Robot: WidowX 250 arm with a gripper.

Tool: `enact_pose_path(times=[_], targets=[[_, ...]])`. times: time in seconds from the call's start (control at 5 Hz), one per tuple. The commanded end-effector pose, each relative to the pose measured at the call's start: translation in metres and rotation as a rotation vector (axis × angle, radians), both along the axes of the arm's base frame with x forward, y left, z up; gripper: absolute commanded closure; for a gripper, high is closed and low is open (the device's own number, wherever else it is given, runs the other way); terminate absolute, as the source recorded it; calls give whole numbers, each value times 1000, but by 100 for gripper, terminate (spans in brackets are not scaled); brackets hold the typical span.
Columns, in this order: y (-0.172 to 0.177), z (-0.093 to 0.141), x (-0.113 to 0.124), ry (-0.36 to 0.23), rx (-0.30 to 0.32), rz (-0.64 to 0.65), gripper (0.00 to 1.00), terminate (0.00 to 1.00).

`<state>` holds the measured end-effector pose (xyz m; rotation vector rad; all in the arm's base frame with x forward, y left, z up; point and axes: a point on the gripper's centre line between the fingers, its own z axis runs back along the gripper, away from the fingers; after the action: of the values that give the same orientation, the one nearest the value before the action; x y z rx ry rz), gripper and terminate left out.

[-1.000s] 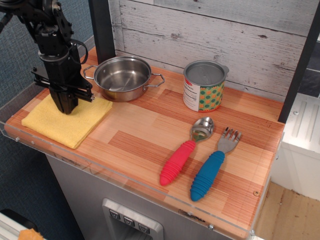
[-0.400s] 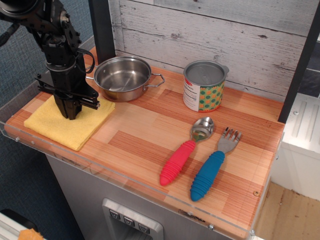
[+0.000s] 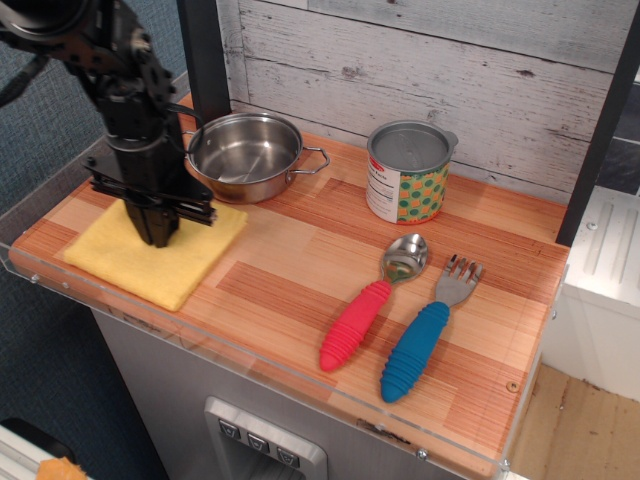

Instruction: Move yellow cloth closer to left of red spoon.

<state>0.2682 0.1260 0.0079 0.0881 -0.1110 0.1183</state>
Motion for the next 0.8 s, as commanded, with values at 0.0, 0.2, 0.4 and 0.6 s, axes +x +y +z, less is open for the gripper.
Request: enact_pose_path(times=[0.0, 0.2, 0.4, 0.6], targets=[[-36, 1, 3, -4, 11, -59, 100, 0], [-48, 2, 4, -6, 10, -58, 100, 0], [-57, 0, 3, 3, 18, -49, 100, 0], [-67, -1, 1, 9, 10, -64, 100, 0]])
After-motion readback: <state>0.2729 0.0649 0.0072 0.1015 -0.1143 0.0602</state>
